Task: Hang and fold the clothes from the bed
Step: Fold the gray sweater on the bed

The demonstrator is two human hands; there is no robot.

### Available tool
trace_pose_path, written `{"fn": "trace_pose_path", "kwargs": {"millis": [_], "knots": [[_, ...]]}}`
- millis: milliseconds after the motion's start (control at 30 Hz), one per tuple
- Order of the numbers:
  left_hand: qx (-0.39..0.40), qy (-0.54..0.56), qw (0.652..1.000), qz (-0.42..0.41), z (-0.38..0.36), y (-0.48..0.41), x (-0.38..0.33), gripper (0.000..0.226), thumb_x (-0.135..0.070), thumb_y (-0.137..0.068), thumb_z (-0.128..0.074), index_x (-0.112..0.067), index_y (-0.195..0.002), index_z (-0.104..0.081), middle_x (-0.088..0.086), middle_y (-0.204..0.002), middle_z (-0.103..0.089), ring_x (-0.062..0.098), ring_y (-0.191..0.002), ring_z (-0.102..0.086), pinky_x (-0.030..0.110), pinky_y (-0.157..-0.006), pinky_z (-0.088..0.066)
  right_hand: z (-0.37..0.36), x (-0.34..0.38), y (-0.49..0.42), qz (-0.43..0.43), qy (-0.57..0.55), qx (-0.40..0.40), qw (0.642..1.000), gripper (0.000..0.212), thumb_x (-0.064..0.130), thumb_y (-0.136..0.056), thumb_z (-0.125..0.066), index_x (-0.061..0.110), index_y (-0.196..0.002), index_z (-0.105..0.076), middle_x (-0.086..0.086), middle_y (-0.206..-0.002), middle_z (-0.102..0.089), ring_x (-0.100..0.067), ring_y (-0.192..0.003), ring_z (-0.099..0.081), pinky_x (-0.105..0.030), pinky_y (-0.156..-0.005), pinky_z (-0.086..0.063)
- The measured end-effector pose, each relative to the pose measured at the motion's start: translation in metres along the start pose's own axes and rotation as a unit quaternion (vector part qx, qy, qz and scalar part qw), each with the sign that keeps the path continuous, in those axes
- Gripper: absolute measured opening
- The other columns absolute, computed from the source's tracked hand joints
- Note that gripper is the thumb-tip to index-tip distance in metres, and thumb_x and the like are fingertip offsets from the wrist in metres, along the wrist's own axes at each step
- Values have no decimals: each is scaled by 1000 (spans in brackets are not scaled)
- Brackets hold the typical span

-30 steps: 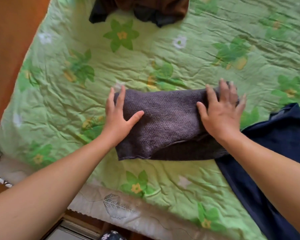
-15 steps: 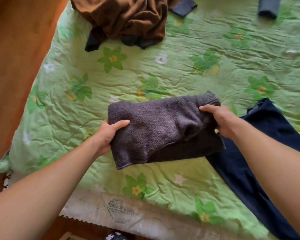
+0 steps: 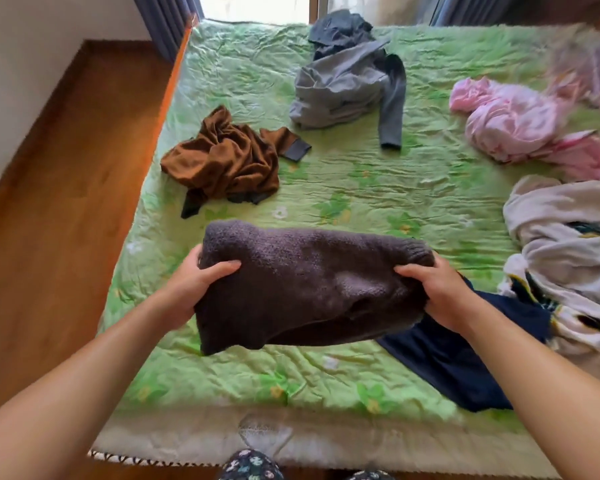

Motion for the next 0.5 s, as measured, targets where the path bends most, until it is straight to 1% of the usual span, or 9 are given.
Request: {"fn": "trace_pose_path", "kwargs": {"millis": [67,133,233,300,367,400,500], "knots": [[24,-19,999,-41,-6,19,-36,65,-25,-68,-82,-15,-127,-56,8,-117,-72,22,-109,-69,39,-96,-53,12,14,38,15,-36,-21,999,36,-1,-90,-66,12,-123,-65,-15,-112,-75,-35,-98,-73,-48,-86,-57],[58,-37,995,-77,-15,34,-70,64,-24,-68,-83,-16,-126,-57,6,-116,-72,21,-109,-69,38,-96,-52,21,25,75,35,-71,-58,995,38,-1,-89,-66,9,-125,-65,-17,-114,-73,-36,-99,-72,-48,-86,-57],[125,-56,983,-124,-35,51,-118,63,-23,-68,-83,-18,-126,-57,4,-117,-72,18,-108,-69,34,-91,-53,32,38,134,73,-122,-104,984,36,0,-90,-64,6,-125,-66,-20,-117,-72,-40,-104,-70,-57,-91,-56],[168,-67,972,-151,-56,62,-147,62,-16,-71,-86,-16,-126,-57,4,-116,-72,17,-105,-70,30,-86,-53,40,43,175,101,-156,-152,971,35,0,-88,-65,4,-123,-67,-22,-116,-72,-43,-103,-70,-62,-88,-55],[210,-71,961,-166,-81,72,-169,56,-12,-77,-82,-16,-127,-57,5,-116,-72,16,-103,-70,31,-85,-54,49,48,216,139,-185,-198,953,36,-1,-86,-66,2,-122,-68,-26,-116,-70,-47,-103,-68,-66,-86,-54],[232,-77,954,-173,-95,78,-179,54,-12,-79,-80,-17,-128,-57,5,-116,-72,18,-103,-71,32,-85,-55,55,51,236,163,-196,-220,942,36,-2,-86,-65,2,-122,-68,-26,-115,-70,-46,-101,-68,-64,-84,-56],[291,-88,933,-193,-147,99,-199,52,-13,-81,-79,-20,-128,-58,5,-114,-73,20,-101,-71,34,-82,-57,77,51,298,225,-211,-288,907,37,-7,-85,-62,4,-120,-68,-23,-107,-73,-39,-89,-72,-50,-73,-61]]}}
Point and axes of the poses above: each hand's wrist, its own y-axis away from the middle knuckle, its own z-axis out of the back of the hand, x = y × z, the point moved 1 cm from there along -y, towards the middle knuckle
